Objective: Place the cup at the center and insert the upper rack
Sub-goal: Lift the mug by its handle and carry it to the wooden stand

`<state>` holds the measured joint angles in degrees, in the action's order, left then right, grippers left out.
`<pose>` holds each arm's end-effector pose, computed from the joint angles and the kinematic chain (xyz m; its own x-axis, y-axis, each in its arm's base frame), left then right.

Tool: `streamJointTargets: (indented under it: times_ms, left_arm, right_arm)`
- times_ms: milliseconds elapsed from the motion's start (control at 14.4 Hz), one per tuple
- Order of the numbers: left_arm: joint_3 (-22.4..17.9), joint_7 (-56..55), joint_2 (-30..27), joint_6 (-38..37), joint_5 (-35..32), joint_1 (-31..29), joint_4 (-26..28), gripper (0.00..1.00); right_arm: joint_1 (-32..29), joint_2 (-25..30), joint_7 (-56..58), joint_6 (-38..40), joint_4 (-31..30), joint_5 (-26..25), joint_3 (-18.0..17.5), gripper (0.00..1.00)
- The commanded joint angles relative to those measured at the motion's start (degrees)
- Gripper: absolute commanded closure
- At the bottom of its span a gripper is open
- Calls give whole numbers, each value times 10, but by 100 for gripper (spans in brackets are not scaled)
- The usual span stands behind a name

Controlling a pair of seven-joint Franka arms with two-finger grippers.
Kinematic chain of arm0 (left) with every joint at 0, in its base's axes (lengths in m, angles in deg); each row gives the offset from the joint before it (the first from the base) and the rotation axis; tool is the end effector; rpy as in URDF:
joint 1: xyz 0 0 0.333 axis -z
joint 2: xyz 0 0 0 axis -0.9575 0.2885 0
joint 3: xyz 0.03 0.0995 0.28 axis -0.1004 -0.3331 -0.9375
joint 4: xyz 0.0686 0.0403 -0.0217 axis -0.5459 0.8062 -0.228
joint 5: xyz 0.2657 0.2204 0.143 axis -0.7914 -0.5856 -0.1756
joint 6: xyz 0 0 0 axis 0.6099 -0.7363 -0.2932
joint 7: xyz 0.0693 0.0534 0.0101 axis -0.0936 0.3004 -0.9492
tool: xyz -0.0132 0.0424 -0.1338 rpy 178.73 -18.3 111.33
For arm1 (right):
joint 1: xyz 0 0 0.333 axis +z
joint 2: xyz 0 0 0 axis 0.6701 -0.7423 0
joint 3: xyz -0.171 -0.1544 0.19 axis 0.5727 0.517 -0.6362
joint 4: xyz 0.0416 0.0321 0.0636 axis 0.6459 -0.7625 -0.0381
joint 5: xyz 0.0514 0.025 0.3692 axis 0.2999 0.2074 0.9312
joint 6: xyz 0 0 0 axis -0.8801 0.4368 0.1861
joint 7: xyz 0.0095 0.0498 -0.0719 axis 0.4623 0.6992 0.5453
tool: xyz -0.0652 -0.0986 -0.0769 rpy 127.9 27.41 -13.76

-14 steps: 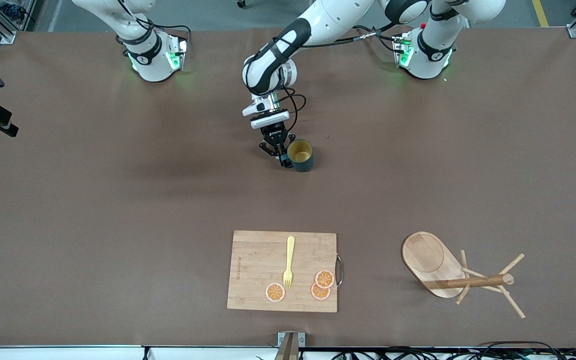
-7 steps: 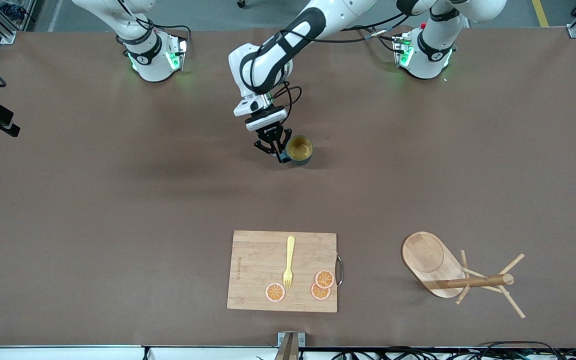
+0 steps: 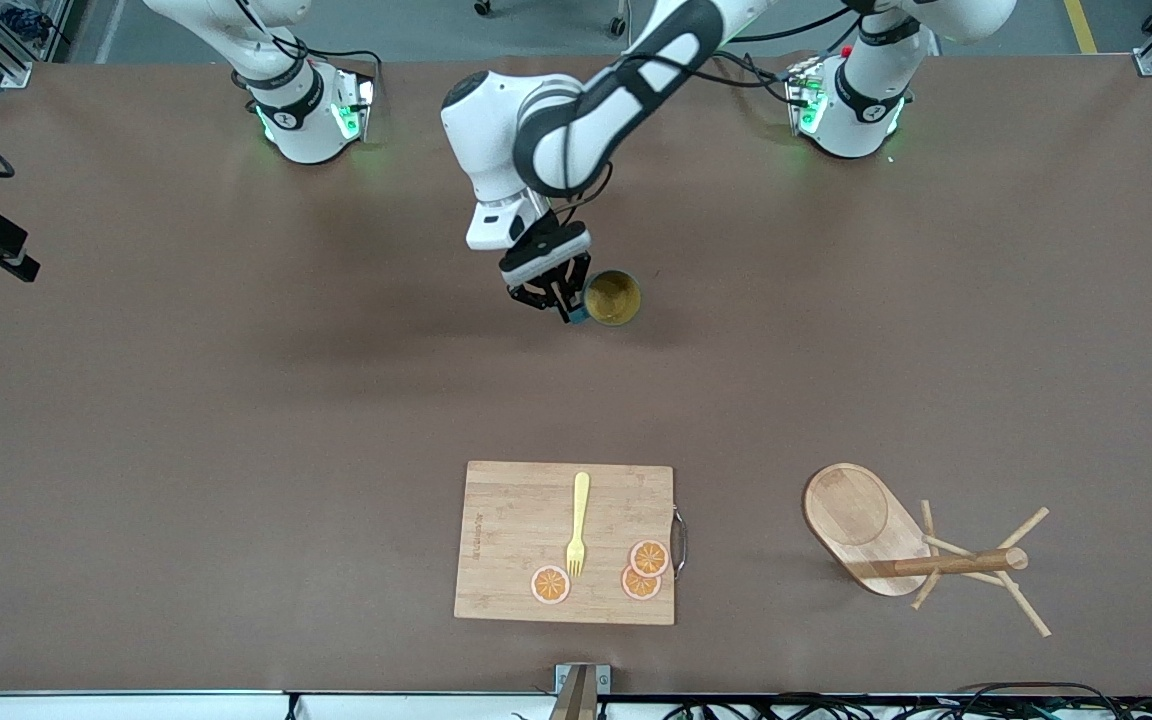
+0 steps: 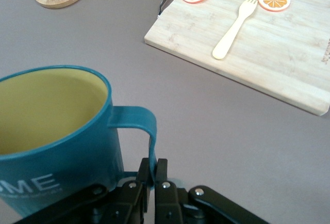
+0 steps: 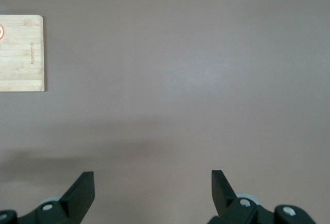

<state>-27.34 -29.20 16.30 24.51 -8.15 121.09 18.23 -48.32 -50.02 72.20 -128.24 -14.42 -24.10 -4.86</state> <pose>0.4021 -0.5542 0.2882 0.8034 0.3746 0.4628 0.4544 -0.8880 -0.0701 0.5355 -0.0380 0.6090 0.9960 -0.0267 0.0853 -0.0262 -0.9996 -0.0059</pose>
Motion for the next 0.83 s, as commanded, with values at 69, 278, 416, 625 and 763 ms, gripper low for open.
streamJointTargets:
  times_ms: [69, 278, 416, 625, 763]
  left_arm:
    - [5, 59, -59, 24, 115, -64, 6, 100]
    - [4, 113, -96, 40, 205, -120, 6, 100]
    - [3, 137, -112, 41, 246, -154, 8, 100]
    - [5, 138, -128, 50, 273, -222, 8, 100]
    - [5, 153, -139, 98, 338, -279, 10, 100]
  right_arm:
    - [1, 4, 7, 7, -7, -3, -4, 0]
    - [0, 4, 8, 6, -7, -4, -4, 0]
    - [2, 4, 10, 3, -7, -7, -4, 0]
    - [3, 5, 10, 0, -12, -18, -4, 0]
    - [2, 6, 10, -1, -20, -18, -4, 0]
